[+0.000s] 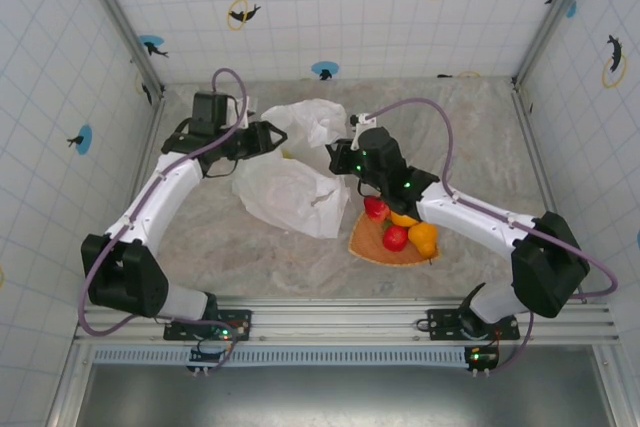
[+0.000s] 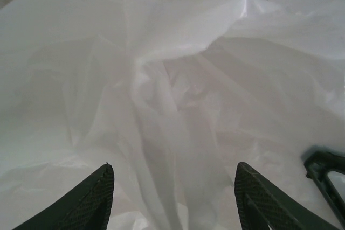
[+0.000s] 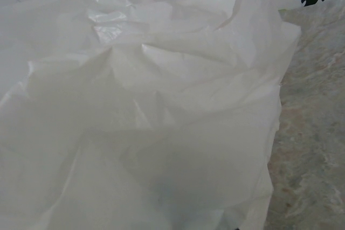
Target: Place the fruits into the plastic bag
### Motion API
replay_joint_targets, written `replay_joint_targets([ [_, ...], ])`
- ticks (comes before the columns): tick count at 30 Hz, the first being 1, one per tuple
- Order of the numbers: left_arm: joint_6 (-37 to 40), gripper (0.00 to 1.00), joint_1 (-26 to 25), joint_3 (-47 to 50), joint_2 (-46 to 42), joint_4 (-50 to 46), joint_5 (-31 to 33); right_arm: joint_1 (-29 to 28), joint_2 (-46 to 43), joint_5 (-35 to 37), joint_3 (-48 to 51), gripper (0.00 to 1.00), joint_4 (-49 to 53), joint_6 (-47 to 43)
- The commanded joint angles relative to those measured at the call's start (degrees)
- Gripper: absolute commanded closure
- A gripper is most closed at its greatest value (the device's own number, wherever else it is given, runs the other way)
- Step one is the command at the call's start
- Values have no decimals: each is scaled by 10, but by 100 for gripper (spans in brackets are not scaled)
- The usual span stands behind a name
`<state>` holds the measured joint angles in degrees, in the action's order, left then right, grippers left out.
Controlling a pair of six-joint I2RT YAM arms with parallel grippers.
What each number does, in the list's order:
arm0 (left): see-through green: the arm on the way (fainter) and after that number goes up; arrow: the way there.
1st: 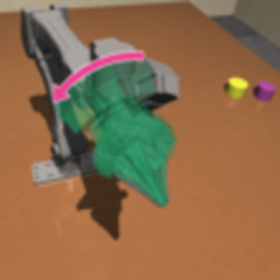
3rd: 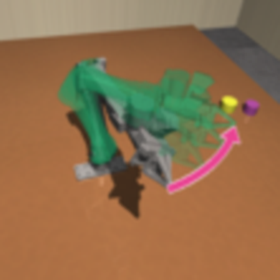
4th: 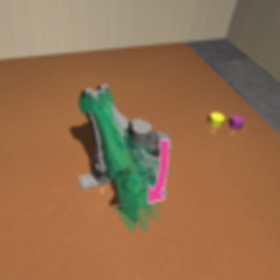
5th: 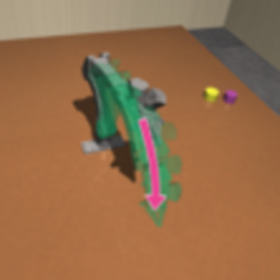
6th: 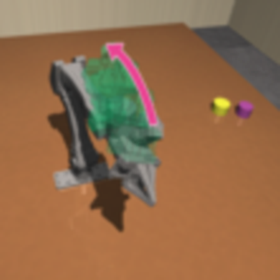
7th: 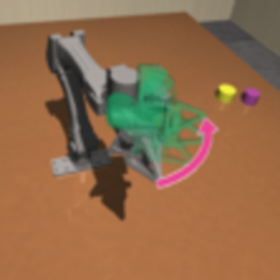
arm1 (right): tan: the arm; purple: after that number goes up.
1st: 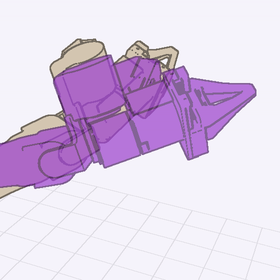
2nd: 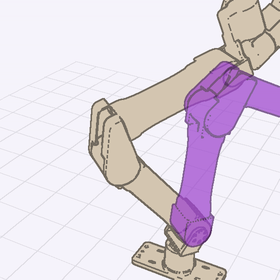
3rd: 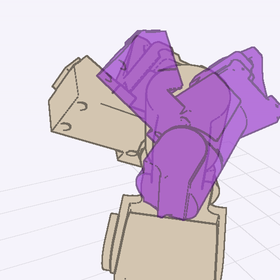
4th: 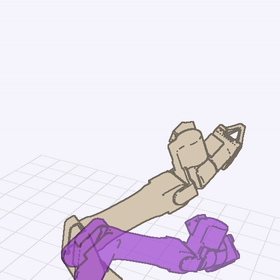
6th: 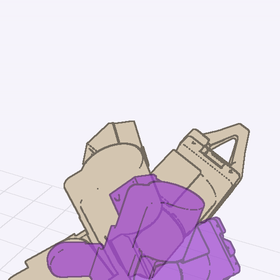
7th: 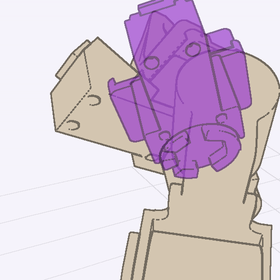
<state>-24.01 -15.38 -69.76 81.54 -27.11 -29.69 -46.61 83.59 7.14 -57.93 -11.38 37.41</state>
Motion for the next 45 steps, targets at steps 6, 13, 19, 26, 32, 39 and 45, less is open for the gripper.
replay_joint_targets([
  [6, -43, 30, -59, 32, -12, 18, 69, -15, -15, 10, 8, 90, -52, 36],
  [13, -55, 55, -81, 58, -5, 10, 89, -20, -21, 41, 8, 90, -37, 11],
  [19, 11, 96, -31, 33, -17, -83, 3, -14, -49, 98, 26, 90, 7, -38],
  [26, 109, 100, 22, -8, -23, -185, -27, 12, -46, 73, 22, 88, 57, -26],
  [32, 107, 100, 45, -15, -22, -163, -67, 26, -21, 3, -14, 70, 144, -57],
  [39, 57, 100, 45, -12, -11, -120, -102, 44, -40, -71, -22, 42, 240, -104],
  [45, 48, 100, 45, -1, -14, -109, -93, 47, -94, -113, -23, 8, 329, -129],
])
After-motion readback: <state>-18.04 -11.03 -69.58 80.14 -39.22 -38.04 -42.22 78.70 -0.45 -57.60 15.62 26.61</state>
